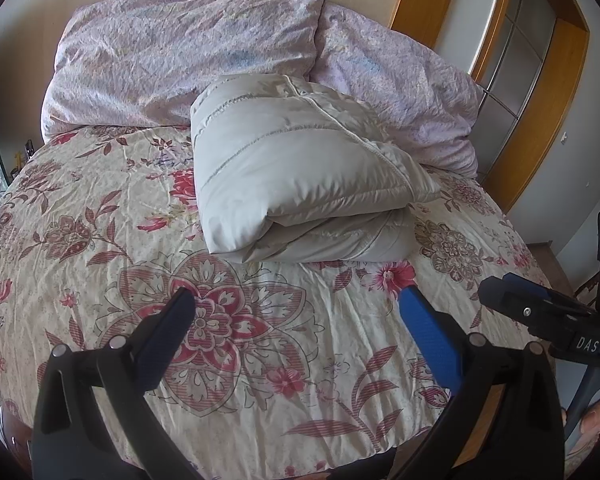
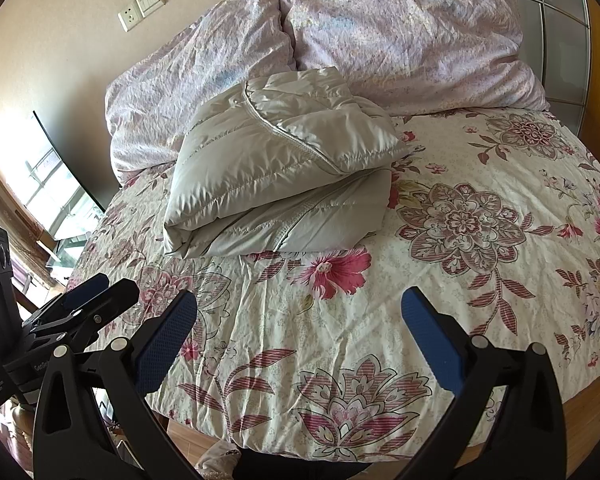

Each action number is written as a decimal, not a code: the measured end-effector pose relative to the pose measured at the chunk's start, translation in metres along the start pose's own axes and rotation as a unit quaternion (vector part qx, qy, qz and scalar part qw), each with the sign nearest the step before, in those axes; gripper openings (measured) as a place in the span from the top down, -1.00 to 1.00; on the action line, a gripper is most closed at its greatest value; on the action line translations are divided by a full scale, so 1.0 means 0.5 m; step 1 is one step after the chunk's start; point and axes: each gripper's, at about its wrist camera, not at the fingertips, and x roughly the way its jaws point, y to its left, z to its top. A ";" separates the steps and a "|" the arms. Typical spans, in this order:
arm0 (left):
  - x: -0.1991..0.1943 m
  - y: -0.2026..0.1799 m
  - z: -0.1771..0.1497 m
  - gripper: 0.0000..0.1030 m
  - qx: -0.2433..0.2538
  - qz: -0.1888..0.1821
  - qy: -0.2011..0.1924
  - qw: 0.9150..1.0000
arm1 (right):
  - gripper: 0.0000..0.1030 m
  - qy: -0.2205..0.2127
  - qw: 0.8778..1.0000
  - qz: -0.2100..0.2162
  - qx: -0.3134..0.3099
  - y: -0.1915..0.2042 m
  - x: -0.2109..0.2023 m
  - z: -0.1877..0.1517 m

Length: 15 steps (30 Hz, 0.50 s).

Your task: Fold large clothes

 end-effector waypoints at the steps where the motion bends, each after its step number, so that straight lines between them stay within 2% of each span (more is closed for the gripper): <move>1: 0.000 0.000 -0.001 -0.96 0.001 0.000 0.000 1.000 | -0.97 0.000 1.000 0.000 0.000 0.000 0.000 0.000; 15: 0.001 -0.001 -0.001 -0.96 0.001 -0.001 0.000 1.000 | -0.97 0.001 1.000 0.000 0.000 0.000 0.000 0.000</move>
